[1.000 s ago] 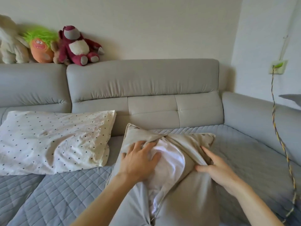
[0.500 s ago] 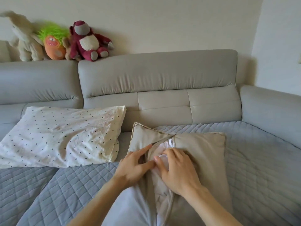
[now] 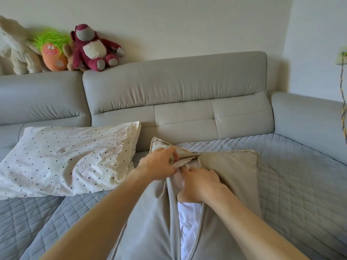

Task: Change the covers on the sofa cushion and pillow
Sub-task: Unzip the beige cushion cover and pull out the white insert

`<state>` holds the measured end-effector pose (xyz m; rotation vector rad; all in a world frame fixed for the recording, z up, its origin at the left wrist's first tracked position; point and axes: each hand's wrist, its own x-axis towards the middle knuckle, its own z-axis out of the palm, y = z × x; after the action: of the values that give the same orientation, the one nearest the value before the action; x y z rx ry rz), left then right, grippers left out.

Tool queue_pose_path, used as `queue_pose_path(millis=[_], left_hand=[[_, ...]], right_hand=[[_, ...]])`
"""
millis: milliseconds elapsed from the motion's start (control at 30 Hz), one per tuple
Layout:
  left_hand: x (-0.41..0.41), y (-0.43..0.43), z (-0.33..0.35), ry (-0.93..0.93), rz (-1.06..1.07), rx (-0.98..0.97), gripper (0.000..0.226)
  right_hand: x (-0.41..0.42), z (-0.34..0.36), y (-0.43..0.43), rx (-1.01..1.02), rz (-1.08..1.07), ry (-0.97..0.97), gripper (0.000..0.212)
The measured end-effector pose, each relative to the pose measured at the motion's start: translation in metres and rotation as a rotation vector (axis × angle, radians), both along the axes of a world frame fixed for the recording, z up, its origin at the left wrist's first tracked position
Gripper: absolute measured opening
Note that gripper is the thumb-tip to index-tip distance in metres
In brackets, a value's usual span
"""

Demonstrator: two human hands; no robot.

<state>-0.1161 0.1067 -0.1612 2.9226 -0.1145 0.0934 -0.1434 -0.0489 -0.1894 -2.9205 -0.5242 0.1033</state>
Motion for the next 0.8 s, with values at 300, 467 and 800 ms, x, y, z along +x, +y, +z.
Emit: queue_pose_path(millis=[300, 467, 800], left_hand=[[0.001, 0.006, -0.008, -0.027, 0.013, 0.11, 0.025], [-0.001, 0.021, -0.003, -0.067, -0.113, -0.156, 0.02], [-0.028, -0.015, 0.012, -0.152, -0.007, 0.408, 0.06]], right_hand=[[0.011, 0.003, 0.023, 0.025, -0.03, -0.143, 0.037], [-0.002, -0.019, -0.01, 0.278, -0.049, -0.255, 0.023], [-0.031, -0.038, -0.013, 0.269, 0.176, -0.594, 0.043]])
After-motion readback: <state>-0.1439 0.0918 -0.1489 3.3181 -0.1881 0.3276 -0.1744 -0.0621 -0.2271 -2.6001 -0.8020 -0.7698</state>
